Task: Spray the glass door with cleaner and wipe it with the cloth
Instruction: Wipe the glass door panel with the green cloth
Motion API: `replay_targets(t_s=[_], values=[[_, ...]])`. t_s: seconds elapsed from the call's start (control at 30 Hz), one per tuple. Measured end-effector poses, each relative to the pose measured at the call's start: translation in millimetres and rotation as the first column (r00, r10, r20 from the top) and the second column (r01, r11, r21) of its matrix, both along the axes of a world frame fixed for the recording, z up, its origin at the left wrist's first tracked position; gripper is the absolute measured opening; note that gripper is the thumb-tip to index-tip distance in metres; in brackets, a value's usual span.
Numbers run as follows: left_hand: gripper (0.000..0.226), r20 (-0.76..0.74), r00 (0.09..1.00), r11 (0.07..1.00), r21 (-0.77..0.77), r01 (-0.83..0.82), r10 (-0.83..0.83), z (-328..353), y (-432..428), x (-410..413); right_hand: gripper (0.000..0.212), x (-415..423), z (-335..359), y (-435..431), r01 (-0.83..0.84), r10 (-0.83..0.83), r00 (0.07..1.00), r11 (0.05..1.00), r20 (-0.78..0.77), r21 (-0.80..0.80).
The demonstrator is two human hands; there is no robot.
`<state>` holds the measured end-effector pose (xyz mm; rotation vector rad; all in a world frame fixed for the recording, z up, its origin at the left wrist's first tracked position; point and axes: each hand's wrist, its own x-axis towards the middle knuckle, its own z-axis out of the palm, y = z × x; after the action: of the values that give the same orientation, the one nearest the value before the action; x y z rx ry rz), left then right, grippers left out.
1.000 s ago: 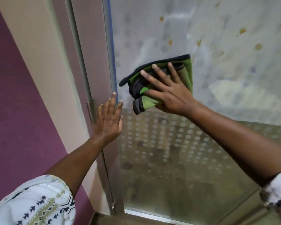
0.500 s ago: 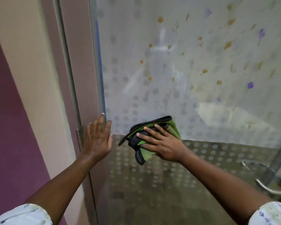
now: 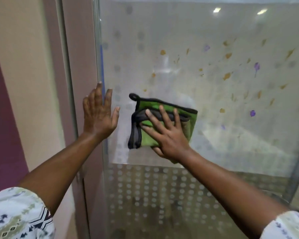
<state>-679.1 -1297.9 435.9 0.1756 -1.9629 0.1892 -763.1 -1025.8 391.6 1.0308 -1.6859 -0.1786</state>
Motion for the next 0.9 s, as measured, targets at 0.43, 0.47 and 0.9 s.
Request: replay_targets(t_s=[0.43,0.47,0.9], values=[[0.072,-0.058,0.998,0.998,-0.063,0.024,-0.028,-12.9,-23.9,-22.0,0.067,-26.5,108.4,46.3,-0.032,0.078,0.982,0.966,-0.17,0.258],[0.072,-0.061,0.998,0.998,-0.047,0.029,-0.032,-13.8,-22.6,-22.7,0.069,-25.5,133.7,45.8,0.009,0.023,0.983,0.985,-0.182,0.173],[0.07,-0.091,0.994,0.996,-0.067,0.058,-0.064,-15.0,-26.1,-22.3,0.082,7.4,79.8,-48.7,0.013,-0.018,0.999,0.983,-0.03,-0.181]])
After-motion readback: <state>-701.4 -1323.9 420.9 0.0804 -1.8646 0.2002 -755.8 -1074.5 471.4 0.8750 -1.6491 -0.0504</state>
